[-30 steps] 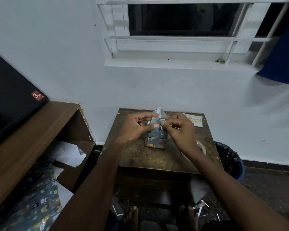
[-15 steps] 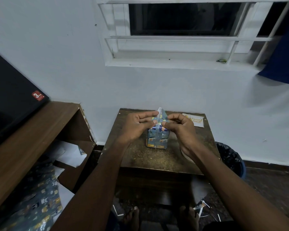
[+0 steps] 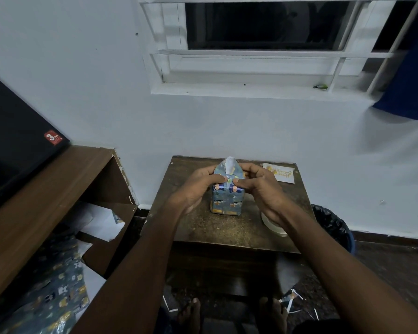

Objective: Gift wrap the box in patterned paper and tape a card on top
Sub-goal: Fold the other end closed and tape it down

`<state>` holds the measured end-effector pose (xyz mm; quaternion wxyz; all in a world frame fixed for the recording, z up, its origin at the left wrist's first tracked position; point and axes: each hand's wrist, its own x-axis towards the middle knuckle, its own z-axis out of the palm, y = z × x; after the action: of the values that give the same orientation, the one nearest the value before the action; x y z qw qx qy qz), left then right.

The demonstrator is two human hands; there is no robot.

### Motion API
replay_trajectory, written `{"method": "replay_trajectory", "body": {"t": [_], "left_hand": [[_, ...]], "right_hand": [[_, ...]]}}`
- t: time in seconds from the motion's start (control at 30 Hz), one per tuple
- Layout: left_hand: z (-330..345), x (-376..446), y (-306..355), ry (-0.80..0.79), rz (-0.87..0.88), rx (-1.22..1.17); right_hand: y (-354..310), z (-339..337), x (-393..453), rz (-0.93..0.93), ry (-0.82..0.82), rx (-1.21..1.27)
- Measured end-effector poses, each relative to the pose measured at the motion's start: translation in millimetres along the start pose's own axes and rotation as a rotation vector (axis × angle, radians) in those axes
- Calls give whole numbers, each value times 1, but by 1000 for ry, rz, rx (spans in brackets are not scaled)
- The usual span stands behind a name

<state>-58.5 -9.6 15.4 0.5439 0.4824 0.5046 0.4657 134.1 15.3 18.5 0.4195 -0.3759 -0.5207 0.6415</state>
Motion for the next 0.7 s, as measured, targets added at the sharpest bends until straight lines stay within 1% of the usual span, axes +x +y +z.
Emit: {"method": "replay_trajectory", "body": {"t": [0.23, 0.37, 0.6, 0.7], "left_hand": [[-8, 0, 0, -10, 35, 7], [-7, -1, -3, 45, 67, -1], [-3, 1, -5, 99, 151, 26], [-4, 3, -7, 111, 160, 39]], "right_hand": [[2, 0, 1, -11, -18, -47], [5, 1, 0, -15, 16, -60], [7, 5, 0, -88, 101, -74], [9, 4, 1, -102, 106, -74]]}}
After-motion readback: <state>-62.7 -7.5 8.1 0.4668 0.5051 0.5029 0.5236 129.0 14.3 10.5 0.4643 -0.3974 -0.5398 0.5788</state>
